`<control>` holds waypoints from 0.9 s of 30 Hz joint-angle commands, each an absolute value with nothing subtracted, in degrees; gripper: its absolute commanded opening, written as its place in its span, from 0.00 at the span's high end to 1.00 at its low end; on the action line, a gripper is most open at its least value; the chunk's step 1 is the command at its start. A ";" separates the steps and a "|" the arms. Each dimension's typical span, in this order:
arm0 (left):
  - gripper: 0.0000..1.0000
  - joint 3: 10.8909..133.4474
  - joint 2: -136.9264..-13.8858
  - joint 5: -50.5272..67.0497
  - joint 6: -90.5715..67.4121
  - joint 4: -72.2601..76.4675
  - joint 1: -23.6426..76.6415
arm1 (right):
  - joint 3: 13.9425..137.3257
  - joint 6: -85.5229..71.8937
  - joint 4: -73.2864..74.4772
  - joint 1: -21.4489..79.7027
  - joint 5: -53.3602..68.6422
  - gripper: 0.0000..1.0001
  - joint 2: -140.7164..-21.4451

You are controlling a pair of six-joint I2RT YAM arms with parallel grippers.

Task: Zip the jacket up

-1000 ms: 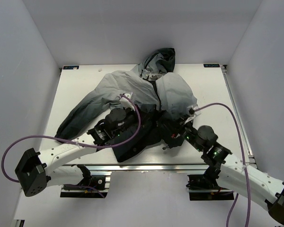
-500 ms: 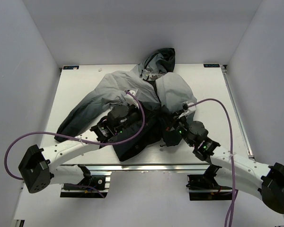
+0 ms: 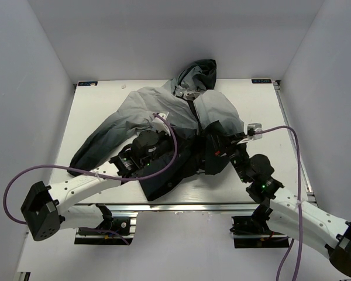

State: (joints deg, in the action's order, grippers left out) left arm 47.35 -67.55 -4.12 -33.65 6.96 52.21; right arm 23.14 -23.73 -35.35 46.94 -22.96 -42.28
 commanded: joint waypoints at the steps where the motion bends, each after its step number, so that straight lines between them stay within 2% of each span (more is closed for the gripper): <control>1: 1.00 48.33 -64.51 -8.69 -32.79 6.51 51.94 | 23.30 -24.26 -34.64 46.76 -21.28 1.00 -38.34; 5: 1.00 50.00 -65.13 -10.02 -32.26 7.29 51.94 | 22.76 -25.75 -29.63 46.67 -18.90 1.00 -36.30; 13: 1.00 49.83 -65.13 -6.95 -32.69 12.03 51.94 | 23.29 -29.61 -28.74 46.67 -11.61 1.00 -38.93; 27: 1.00 46.93 -64.69 -4.66 -40.52 17.49 51.94 | 22.24 -33.66 -35.50 46.58 -10.37 1.00 -44.12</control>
